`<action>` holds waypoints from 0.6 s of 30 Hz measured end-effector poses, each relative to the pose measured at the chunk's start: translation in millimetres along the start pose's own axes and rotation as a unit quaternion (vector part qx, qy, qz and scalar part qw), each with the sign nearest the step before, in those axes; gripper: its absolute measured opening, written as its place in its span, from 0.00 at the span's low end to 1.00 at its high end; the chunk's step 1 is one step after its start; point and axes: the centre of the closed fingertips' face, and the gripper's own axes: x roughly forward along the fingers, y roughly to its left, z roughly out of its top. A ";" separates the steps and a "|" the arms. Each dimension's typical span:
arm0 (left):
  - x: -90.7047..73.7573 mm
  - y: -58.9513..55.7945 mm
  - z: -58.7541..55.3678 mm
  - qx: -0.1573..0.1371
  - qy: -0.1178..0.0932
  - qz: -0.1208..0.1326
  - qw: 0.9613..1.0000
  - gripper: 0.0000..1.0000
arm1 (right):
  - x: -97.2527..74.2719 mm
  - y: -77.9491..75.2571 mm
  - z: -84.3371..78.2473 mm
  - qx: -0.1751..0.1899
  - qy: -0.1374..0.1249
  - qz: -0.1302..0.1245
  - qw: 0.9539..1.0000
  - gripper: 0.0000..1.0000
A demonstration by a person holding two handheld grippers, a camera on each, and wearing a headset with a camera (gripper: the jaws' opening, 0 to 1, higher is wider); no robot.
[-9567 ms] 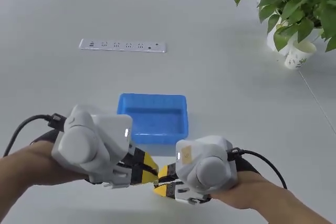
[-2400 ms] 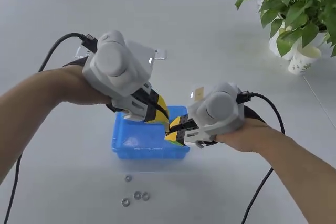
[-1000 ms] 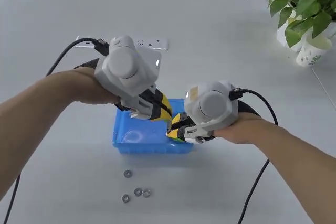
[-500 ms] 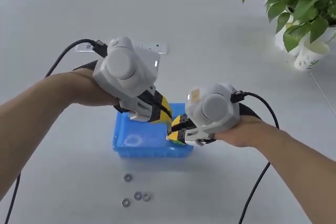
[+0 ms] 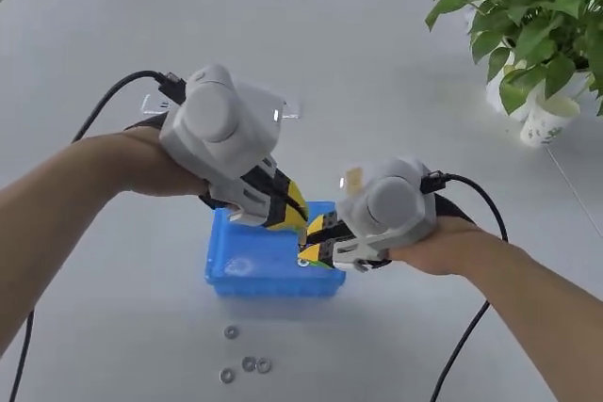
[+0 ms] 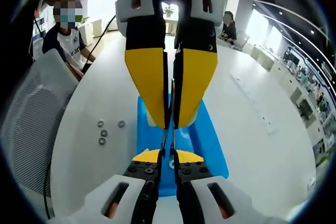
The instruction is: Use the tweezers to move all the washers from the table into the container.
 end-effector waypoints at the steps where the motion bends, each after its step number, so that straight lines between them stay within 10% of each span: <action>1: -3.0 -1.5 1.1 -0.003 -0.001 0.001 1.000 0.06 | -1.8 1.7 2.6 -0.003 -0.001 -0.001 1.000 0.11; 18: -30.1 -35.9 5.7 -0.018 0.010 0.005 1.000 0.06 | -13.5 36.3 32.7 -0.027 -0.014 0.007 1.000 0.11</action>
